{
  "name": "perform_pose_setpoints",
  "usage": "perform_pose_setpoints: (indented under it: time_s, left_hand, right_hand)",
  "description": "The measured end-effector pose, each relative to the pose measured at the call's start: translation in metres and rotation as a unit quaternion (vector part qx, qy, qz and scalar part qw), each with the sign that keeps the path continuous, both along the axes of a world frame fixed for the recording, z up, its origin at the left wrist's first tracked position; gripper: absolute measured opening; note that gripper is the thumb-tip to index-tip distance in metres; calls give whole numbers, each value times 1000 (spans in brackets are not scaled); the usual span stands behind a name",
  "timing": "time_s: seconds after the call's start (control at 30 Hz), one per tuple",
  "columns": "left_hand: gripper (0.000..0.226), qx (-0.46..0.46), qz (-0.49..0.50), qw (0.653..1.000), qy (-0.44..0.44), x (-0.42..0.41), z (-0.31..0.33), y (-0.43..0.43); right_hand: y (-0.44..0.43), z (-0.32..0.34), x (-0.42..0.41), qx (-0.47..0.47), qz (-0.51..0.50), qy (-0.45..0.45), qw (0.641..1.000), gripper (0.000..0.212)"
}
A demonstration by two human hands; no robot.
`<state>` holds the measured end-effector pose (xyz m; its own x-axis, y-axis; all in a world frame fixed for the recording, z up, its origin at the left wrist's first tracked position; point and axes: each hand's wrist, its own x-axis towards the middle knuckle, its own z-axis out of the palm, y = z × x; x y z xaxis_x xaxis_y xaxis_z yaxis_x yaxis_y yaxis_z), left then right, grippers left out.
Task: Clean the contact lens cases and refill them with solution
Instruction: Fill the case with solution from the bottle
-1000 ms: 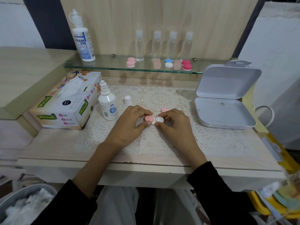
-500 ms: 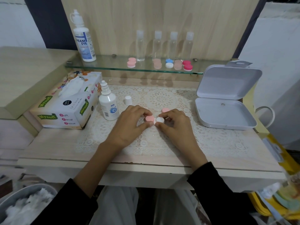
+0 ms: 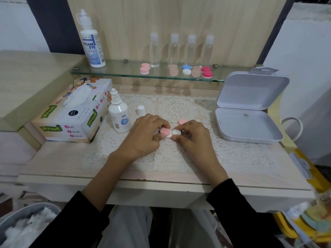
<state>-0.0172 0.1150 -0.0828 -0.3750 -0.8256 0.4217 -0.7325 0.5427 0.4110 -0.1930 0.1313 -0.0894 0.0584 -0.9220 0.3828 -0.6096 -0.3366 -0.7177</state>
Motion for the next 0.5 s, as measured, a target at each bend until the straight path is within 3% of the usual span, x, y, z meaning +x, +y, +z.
perform_pose_setpoints:
  time_s: [0.5]
  left_hand:
    - [29,22,-51,998,23,3,-2,-3]
  right_hand:
    - [-2,3,2,6,-3,-10,1000,21]
